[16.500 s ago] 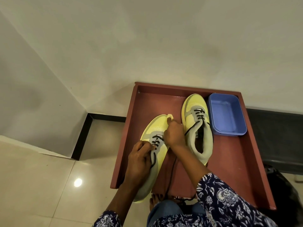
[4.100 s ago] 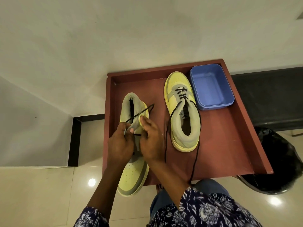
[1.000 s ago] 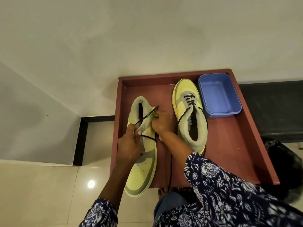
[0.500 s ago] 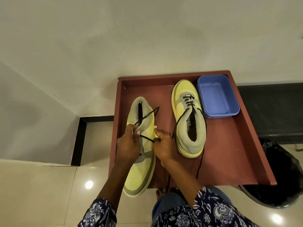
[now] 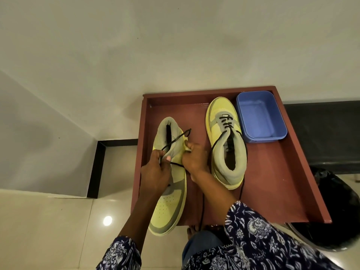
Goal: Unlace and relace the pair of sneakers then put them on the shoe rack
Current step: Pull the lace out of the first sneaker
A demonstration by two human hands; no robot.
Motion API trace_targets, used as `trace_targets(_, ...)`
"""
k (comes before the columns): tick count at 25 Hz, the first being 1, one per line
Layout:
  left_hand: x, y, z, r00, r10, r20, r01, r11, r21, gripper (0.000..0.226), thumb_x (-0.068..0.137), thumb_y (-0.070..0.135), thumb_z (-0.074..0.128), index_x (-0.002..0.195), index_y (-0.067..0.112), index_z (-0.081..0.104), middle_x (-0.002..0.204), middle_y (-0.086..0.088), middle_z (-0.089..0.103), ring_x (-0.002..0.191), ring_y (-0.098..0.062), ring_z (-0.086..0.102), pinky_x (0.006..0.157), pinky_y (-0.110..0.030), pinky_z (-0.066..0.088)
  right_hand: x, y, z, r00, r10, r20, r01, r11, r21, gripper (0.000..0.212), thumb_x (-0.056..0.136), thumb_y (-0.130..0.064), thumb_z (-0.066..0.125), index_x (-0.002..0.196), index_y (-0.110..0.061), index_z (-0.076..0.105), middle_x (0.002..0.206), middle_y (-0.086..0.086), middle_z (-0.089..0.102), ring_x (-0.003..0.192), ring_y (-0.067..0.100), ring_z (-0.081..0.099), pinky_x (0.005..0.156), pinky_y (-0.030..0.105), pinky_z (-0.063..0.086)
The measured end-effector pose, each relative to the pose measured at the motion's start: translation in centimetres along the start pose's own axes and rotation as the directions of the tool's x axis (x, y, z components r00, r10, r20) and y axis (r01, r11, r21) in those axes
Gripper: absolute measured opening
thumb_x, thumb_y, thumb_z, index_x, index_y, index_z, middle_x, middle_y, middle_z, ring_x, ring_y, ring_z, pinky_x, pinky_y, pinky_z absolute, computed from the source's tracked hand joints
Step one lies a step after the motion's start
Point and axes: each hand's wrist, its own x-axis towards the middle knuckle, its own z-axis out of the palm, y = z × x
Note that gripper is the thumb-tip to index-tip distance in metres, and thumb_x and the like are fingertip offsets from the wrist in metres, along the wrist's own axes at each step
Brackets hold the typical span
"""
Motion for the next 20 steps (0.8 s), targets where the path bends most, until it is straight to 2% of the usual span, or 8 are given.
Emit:
trace_targets(2, 0.0, 0.1, 0.3, 1.000, 0.009, -0.005, -0.009, 1.000, 0.005, 0.020, 0.094, 0.027, 0.047, 0.106, 0.011, 0.050, 0.082, 0.002, 0.056, 0.063, -0.003, 0.050, 0.054, -0.011, 0.037, -1.2, 0.9, 0.1, 1.000, 0.014, -0.001, -0.014, 1.000, 0.007, 0.048, 0.083, 0.005, 0.043, 0.127, -0.010, 0.055, 0.128, 0.007, 0.060, 0.115, 0.025, 0.057, 0.097, 0.033, 0.048)
trace_targets(4, 0.0, 0.3, 0.5, 1.000, -0.006, -0.003, 0.006, 1.000, -0.007, 0.022, 0.094, 0.027, 0.049, 0.108, 0.010, 0.050, 0.086, -0.002, 0.058, 0.065, -0.009, 0.052, 0.058, -0.018, 0.041, -2.3, 1.4, 0.0, 1.000, -0.008, -0.018, 0.007, 1.000, -0.015, 0.046, 0.085, 0.005, 0.043, 0.127, -0.009, 0.056, 0.129, 0.005, 0.059, 0.120, 0.023, 0.054, 0.096, 0.022, 0.041)
trace_targets(7, -0.1, 0.6, 0.6, 1.000, 0.005, -0.016, -0.005, 1.000, 0.027, 0.022, 0.094, 0.023, 0.050, 0.110, 0.007, 0.052, 0.089, -0.004, 0.059, 0.068, -0.011, 0.051, 0.055, -0.011, 0.037, -3.6, 1.7, -0.4, 0.996, -0.088, 0.011, 0.088, 0.995, -0.055, 0.043, 0.086, 0.007, 0.044, 0.125, -0.007, 0.057, 0.128, 0.006, 0.059, 0.119, 0.020, 0.053, 0.088, 0.009, 0.032)
trace_targets(10, 0.1, 1.3, 0.6, 0.998, -0.021, -0.055, 0.025, 0.997, 0.078, 0.021, 0.093, 0.018, 0.051, 0.109, 0.005, 0.056, 0.089, -0.009, 0.061, 0.072, -0.014, 0.050, 0.059, -0.011, 0.036, -4.4, 1.6, -1.6, 0.990, -0.128, 0.059, 0.130, 0.990, -0.049, 0.046, 0.084, 0.010, 0.044, 0.122, -0.008, 0.060, 0.127, 0.005, 0.060, 0.117, 0.018, 0.054, 0.086, 0.005, 0.031)
trace_targets(12, 0.1, 2.0, 0.6, 0.995, -0.061, -0.075, 0.067, 0.994, 0.087, 0.019, 0.092, 0.016, 0.053, 0.106, 0.004, 0.059, 0.090, -0.012, 0.064, 0.072, -0.015, 0.051, 0.062, -0.019, 0.039, -4.6, 1.2, -2.6, 0.989, -0.130, 0.067, 0.131, 0.991, -0.014, 0.048, 0.084, 0.009, 0.042, 0.122, -0.012, 0.060, 0.127, 0.003, 0.061, 0.109, 0.013, 0.059, 0.086, 0.009, 0.039)
trace_targets(15, 0.5, 2.6, 0.1, 0.991, -0.115, -0.065, 0.120, 0.990, 0.078, 0.017, 0.091, 0.017, 0.056, 0.101, 0.004, 0.063, 0.082, -0.009, 0.063, 0.069, -0.017, 0.054, 0.058, -0.021, 0.039, -4.8, 0.1, -3.7, 0.990, -0.139, 0.017, 0.137, 0.988, 0.064, 0.048, 0.085, 0.006, 0.042, 0.122, -0.016, 0.061, 0.125, 0.004, 0.063, 0.086, 0.008, 0.060, 0.081, 0.020, 0.048)
trace_targets(18, 0.6, 3.4, -1.3, 0.995, -0.087, -0.043, 0.091, 0.992, 0.091, 0.015, 0.090, 0.016, 0.057, 0.096, 0.004, 0.064, 0.073, -0.003, 0.059, 0.064, -0.015, 0.053, 0.058, -0.024, 0.044, -5.2, -1.7, -4.8, 0.986, -0.155, -0.058, 0.162, 0.977, 0.137, 0.046, 0.086, 0.005, 0.042, 0.122, -0.015, 0.060, 0.126, 0.002, 0.062, 0.107, 0.015, 0.060, 0.097, 0.030, 0.049)
trace_targets(20, 0.6, 4.1, -2.7, 0.999, -0.047, -0.022, 0.049, 0.992, 0.117, 0.015, 0.089, 0.016, 0.058, 0.095, 0.004, 0.065, 0.069, 0.000, 0.056, 0.061, -0.011, 0.051, 0.052, -0.018, 0.038, -5.4, -3.1, -6.0, 0.980, -0.162, -0.113, 0.179, 0.970, 0.162, 0.045, 0.086, 0.005, 0.043, 0.123, -0.014, 0.060, 0.126, 0.001, 0.061, 0.104, 0.014, 0.060, 0.095, 0.027, 0.047)
